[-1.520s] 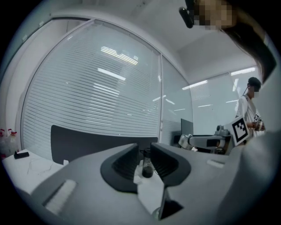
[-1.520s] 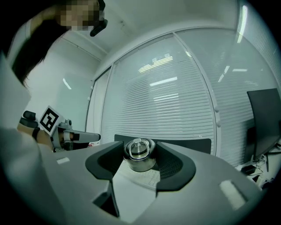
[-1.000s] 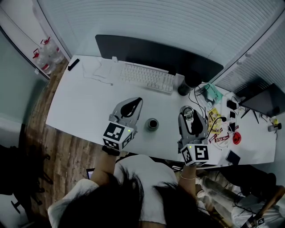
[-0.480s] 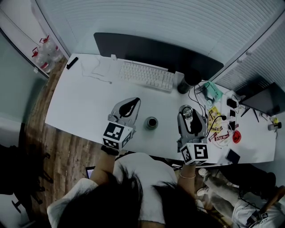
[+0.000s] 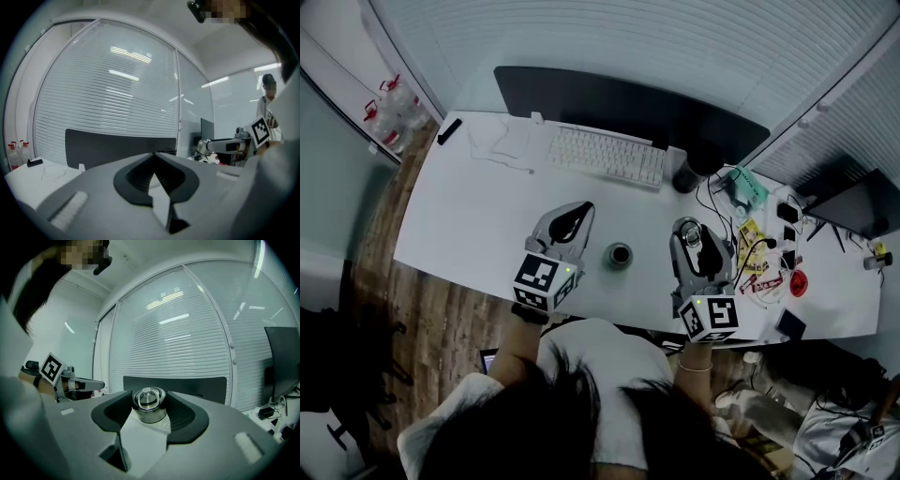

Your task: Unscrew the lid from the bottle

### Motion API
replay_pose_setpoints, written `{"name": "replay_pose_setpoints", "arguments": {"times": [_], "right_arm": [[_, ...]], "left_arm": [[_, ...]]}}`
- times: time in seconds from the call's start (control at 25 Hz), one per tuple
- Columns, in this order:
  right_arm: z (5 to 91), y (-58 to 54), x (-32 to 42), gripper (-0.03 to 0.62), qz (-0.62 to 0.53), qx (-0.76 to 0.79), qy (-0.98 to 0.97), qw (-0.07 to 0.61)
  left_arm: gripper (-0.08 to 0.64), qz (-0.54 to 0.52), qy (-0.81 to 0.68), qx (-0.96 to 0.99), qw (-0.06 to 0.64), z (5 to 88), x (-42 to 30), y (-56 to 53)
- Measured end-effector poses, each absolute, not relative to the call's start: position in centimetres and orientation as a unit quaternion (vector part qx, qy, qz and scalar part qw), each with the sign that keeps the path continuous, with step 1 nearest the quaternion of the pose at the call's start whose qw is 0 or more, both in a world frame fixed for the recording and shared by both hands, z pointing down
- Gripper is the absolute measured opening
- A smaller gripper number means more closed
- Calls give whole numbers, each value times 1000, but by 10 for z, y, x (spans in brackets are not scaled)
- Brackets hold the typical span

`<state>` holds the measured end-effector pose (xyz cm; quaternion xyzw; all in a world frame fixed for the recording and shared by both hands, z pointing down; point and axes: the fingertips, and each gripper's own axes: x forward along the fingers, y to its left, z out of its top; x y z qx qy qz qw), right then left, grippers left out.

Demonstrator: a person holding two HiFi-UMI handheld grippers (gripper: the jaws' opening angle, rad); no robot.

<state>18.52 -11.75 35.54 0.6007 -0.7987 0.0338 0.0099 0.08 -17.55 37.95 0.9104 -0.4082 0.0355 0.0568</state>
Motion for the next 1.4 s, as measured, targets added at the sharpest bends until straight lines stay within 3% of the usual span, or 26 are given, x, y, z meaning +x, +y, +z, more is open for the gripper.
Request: {"name": "replay_pose_setpoints", "arguments": {"times": [1.4], "right_arm": [[361, -114, 173, 229, 40, 582, -812, 21]], "left_arm": [[58, 36, -414, 908, 57, 381, -3, -167]]}}
